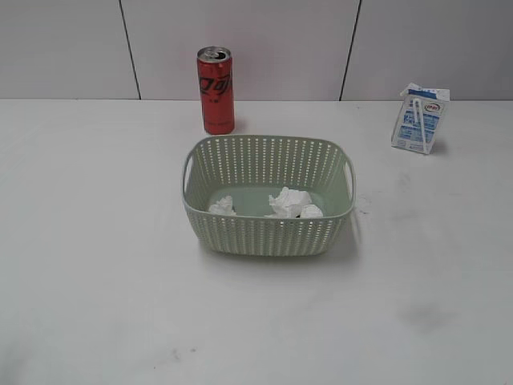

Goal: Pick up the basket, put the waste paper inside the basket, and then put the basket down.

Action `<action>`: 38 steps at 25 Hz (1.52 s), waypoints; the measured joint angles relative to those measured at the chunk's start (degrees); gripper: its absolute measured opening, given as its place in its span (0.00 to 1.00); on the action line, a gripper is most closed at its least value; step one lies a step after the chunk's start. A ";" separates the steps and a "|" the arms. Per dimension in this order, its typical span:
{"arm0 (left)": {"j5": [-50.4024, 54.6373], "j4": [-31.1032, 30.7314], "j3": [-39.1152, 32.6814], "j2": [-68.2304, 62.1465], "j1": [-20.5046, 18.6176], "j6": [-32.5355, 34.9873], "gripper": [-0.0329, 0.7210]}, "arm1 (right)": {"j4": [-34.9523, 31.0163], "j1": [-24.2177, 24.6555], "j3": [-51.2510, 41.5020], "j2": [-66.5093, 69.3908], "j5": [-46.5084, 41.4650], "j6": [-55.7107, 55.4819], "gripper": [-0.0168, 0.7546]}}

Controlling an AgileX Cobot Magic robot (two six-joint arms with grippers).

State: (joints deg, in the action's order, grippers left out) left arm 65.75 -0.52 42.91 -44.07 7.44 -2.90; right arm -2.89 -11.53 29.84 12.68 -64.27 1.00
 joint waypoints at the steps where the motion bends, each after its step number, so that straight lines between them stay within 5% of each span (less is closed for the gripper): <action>1: -0.07 0.06 -1.64 2.87 0.00 0.00 0.83 | 0.00 0.00 0.00 -1.11 0.15 0.06 0.78; 17: -2.45 0.05 -10.00 42.49 0.00 0.00 0.83 | 0.00 0.00 -1.76 -7.99 4.13 0.42 0.76; 38: -3.71 -2.68 -15.62 44.44 -0.05 0.29 0.83 | -0.01 0.00 -1.82 -12.87 4.33 0.46 0.76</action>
State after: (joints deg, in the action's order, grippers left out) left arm 62.04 -3.20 27.29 0.37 7.40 -2.61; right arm -2.89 -11.53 28.01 -0.19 -59.94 1.45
